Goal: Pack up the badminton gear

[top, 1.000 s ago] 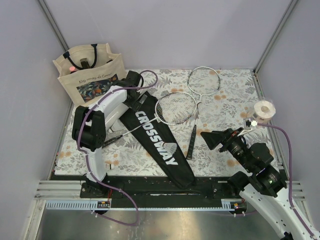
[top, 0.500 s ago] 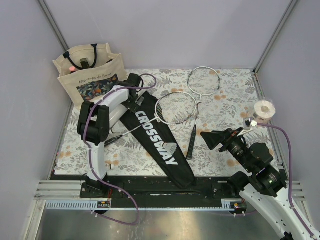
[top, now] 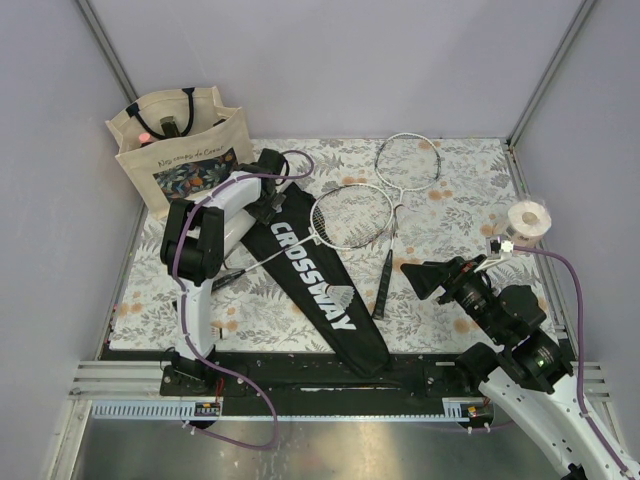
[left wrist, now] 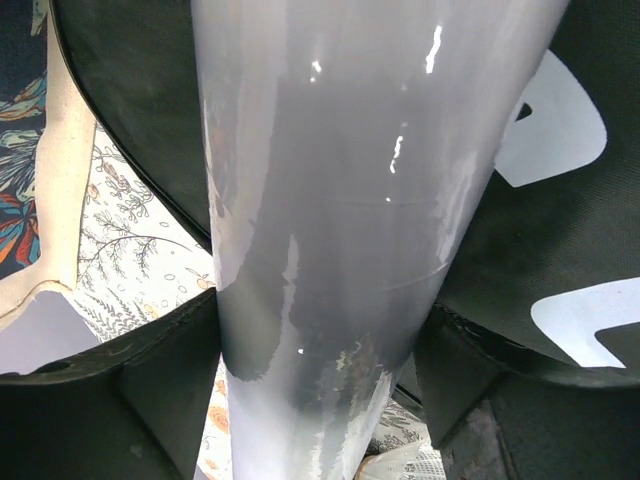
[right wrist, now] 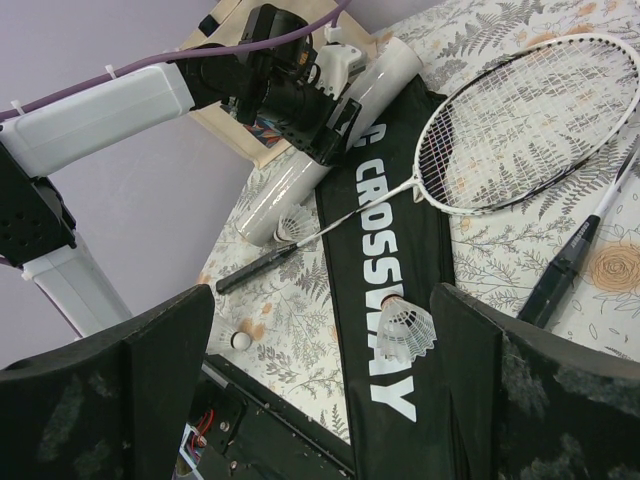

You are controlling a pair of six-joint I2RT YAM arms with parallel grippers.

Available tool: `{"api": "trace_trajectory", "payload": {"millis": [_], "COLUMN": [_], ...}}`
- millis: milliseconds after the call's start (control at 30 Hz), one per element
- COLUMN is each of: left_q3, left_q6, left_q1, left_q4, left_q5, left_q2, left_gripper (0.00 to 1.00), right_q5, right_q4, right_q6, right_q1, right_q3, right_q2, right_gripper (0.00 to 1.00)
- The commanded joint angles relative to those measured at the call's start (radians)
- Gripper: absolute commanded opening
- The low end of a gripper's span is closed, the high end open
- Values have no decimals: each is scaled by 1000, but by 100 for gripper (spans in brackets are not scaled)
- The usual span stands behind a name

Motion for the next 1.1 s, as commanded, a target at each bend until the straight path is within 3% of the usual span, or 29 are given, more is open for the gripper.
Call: {"api": "trace_trajectory", "payload": {"millis": [0, 233, 633, 867, 1067], "left_q3": [15, 29, 69, 115, 12], "left_q6": [-26, -87, -259, -569, -924], "left_q1": [2, 2, -16, -16, -9], "left_q4": [30, 12, 12, 6, 5], "left_q5": [2, -19, 139, 242, 347], "left_q2": [-26, -70, -380, -544, -713], "left_gripper": [71, 67, 62, 64, 62], "right_q5": [-7, -9, -10, -87, -162], "right_q4": [12, 12, 64, 104, 240], "right_q6": [6, 15, 36, -37, -51], "right_q1": [7, 7, 7, 5, 7], "right_q3": [9, 9, 1, 42, 35], "right_q2": [9, 5, 57, 149, 253], "right_gripper": [99, 99, 96, 96, 94]}}
